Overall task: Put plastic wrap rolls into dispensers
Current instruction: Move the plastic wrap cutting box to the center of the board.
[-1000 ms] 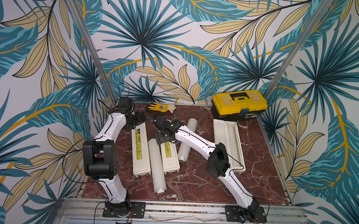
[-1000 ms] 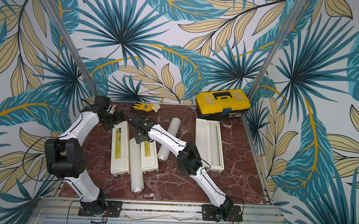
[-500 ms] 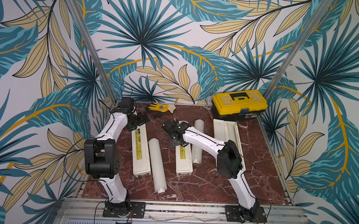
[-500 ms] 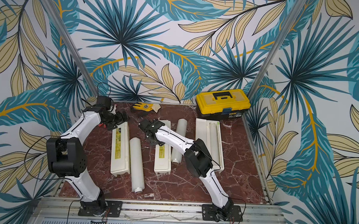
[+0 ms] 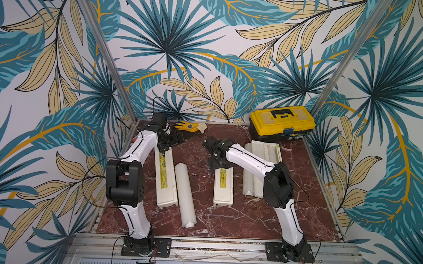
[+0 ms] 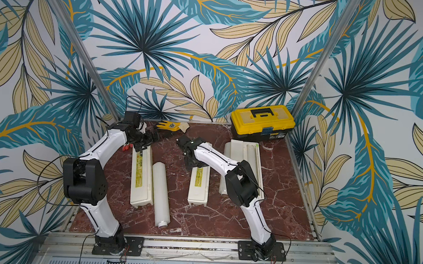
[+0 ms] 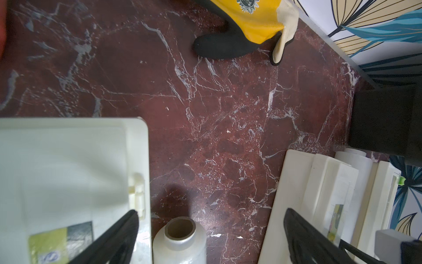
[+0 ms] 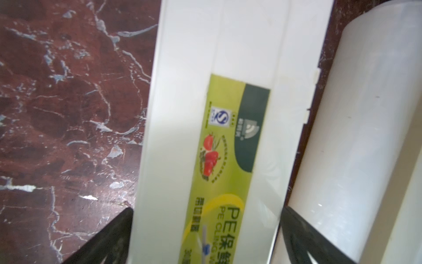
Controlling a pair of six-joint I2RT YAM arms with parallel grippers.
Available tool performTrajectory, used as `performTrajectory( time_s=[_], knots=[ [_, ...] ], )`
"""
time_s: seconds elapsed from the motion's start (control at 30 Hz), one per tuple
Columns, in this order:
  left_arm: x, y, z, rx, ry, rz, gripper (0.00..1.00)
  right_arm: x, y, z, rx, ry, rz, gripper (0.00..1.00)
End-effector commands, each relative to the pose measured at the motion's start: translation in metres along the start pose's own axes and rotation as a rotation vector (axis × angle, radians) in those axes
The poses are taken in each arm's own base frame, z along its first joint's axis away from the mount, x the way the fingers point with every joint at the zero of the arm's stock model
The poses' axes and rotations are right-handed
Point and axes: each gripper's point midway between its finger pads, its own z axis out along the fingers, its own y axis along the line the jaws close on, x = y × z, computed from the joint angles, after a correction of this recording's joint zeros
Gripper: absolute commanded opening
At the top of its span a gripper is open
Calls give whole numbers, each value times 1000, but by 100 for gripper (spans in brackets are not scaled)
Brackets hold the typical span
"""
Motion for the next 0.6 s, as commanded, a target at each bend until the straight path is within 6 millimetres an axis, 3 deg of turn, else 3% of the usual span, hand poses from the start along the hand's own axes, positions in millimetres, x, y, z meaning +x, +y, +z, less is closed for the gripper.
performTrajectory(
  time_s=[0.0, 0.23, 0.57],
  knots=[
    [-12, -9, -2, 21, -28, 22, 100, 5, -2, 2, -47, 70, 44, 99],
    [-13, -10, -2, 21, -32, 19, 100, 10, 1, 22, -38, 136, 41, 99],
    [-12, -13, 4, 33, -21, 20, 100, 7, 7, 13, -136, 105, -115, 95]
  ],
)
